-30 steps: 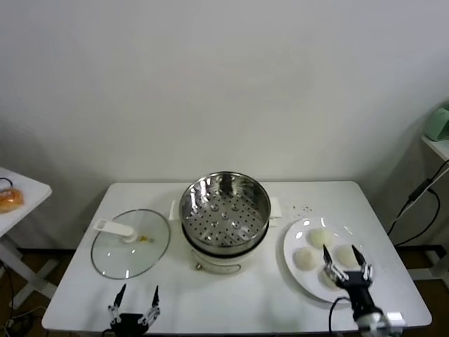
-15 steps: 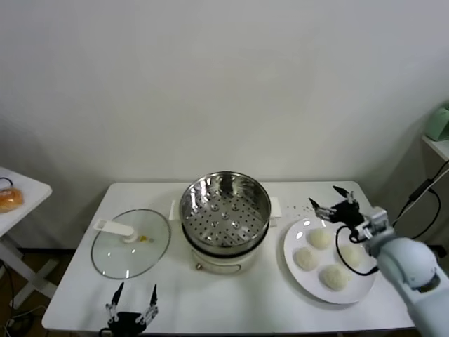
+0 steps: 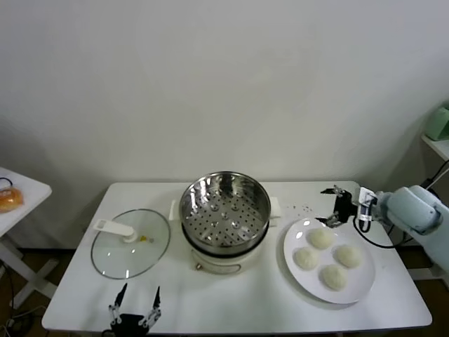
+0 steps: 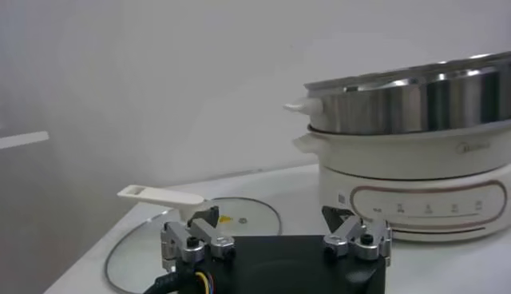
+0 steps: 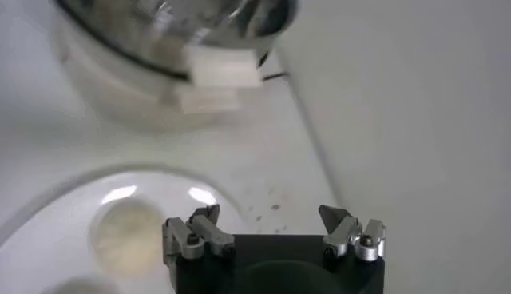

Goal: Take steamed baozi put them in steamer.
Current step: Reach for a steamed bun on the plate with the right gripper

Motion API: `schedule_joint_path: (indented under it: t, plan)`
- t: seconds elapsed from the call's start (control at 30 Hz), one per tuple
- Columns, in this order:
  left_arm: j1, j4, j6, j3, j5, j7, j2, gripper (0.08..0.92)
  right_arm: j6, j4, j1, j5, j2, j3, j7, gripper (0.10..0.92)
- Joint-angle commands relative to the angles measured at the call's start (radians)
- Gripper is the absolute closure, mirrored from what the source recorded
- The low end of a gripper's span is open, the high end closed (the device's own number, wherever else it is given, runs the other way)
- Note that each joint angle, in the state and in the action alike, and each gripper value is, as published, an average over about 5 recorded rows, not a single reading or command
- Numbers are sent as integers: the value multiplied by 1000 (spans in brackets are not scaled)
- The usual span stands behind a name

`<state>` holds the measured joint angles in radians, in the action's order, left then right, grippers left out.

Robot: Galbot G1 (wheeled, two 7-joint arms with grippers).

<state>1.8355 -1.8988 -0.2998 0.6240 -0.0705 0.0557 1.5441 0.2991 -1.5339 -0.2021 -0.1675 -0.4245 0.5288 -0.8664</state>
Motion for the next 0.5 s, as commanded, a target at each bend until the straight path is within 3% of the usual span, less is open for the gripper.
schedule_joint_path:
  t: [0.03,0.5]
  plan:
    - [1,2,1,-6,-8,1,-2,177,-79,178,467,33,5,541,-224,203]
    - [8,8,1,-4,-21,3,9,177,-134,421,522,13,-271,688,-291,203]
